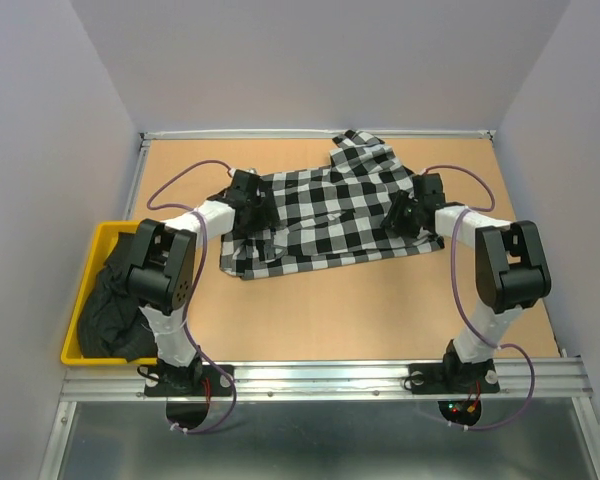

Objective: Fold and stack the long sleeve shirts
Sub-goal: Fold the shirt

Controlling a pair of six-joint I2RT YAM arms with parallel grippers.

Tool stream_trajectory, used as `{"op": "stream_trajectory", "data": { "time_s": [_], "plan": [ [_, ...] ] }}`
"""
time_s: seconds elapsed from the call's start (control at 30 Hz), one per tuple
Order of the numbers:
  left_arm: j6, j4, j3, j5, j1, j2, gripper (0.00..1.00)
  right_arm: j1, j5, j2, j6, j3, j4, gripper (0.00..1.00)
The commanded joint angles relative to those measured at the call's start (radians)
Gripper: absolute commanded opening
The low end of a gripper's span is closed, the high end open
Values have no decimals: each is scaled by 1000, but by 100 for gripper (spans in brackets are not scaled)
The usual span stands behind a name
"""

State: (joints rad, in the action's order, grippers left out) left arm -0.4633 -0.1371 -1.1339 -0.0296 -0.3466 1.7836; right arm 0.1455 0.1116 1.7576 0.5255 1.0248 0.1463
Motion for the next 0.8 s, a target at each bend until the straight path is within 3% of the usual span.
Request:
{"op": "stream_trajectory", "data": {
  "time_s": [0.0, 0.23, 0.47, 0.77],
  "plan": [
    [25, -27, 3, 22, -11, 23, 92, 9, -35, 2, -33, -18, 25, 57],
    [29, -108, 159, 4, -20, -3, 92, 6, -46, -33, -33, -170, 114, 61],
    [37, -194, 342, -55, -20, -179, 92, 8, -66, -238, 37, -325, 329, 64],
    [64, -300, 323, -136, -19, -369, 92, 8, -64, -432, 45, -321, 538, 69]
  ]
}}
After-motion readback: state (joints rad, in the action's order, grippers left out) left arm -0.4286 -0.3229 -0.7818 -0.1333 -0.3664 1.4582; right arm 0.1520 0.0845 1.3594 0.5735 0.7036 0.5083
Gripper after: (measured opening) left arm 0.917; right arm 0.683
